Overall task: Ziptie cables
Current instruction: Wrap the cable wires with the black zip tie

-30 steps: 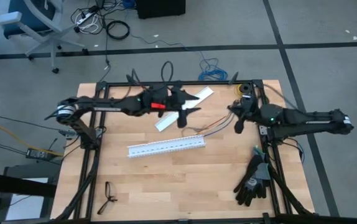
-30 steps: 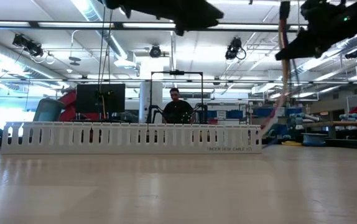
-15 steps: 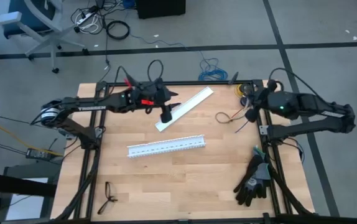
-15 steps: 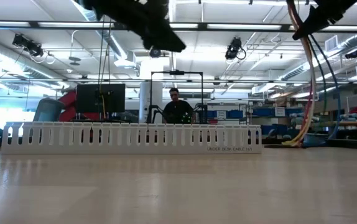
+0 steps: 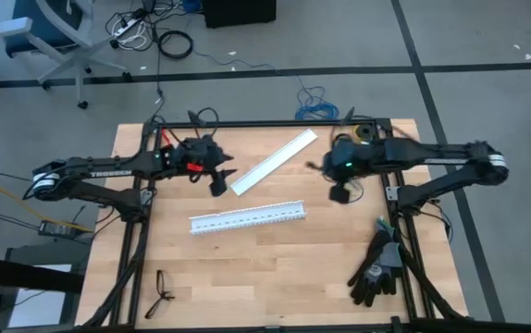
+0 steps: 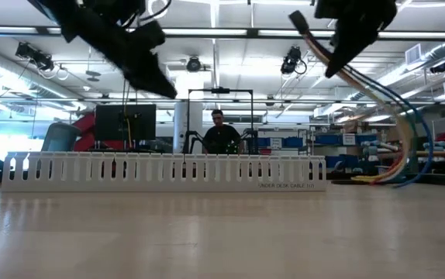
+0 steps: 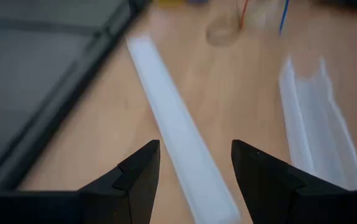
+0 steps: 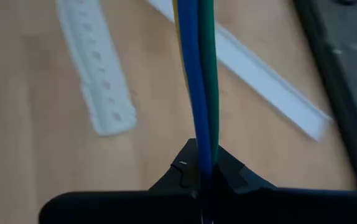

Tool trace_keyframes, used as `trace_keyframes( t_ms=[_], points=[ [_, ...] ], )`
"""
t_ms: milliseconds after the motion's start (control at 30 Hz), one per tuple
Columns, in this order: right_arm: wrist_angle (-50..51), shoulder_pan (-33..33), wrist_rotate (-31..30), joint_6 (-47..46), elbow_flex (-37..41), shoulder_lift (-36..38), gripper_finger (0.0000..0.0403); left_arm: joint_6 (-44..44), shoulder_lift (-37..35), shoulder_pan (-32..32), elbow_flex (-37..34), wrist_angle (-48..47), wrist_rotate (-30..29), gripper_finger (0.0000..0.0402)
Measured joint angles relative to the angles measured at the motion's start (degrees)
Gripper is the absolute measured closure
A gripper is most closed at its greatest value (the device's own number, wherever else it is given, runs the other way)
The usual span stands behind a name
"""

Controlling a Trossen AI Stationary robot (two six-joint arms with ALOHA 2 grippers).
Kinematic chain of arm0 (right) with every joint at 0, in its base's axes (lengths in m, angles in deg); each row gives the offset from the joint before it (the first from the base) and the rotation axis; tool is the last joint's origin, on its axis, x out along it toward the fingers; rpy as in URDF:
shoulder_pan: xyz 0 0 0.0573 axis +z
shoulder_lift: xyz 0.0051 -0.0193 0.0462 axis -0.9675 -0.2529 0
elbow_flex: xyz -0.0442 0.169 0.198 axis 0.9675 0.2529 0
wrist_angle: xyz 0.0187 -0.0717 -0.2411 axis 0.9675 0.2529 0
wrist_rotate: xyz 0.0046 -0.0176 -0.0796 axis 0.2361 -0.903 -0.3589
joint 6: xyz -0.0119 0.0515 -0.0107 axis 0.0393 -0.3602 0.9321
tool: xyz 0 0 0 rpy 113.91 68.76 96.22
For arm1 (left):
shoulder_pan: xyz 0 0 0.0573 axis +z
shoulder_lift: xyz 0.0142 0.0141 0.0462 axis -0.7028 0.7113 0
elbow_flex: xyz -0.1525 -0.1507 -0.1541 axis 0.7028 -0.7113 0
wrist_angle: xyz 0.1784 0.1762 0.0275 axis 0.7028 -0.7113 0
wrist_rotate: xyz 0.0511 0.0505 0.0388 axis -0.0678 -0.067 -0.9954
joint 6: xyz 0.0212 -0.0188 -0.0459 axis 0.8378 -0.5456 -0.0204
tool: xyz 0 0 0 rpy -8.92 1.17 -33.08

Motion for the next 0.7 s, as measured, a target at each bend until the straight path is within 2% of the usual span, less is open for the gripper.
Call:
trace_keyframes(
  t_ms=[167,300,700],
  points=[
    [-7.9,2.2,2.7,0.8,0.0,-5.6,0.0403,-3.2,0.5,-0.7,-0.8,-7.3,1.0,0.0193],
    [-9.4,3.8,2.7,-0.3,0.0,-7.5,0.0403,-5.2,1.6,-2.9,-0.9,-12.6,2.7,0.0193],
    [-13.6,4.8,1.7,-4.7,6.2,-4.7,0.0403,-10.9,10.3,-11.6,-0.9,-11.8,5.2,0.0193]
  ],
)
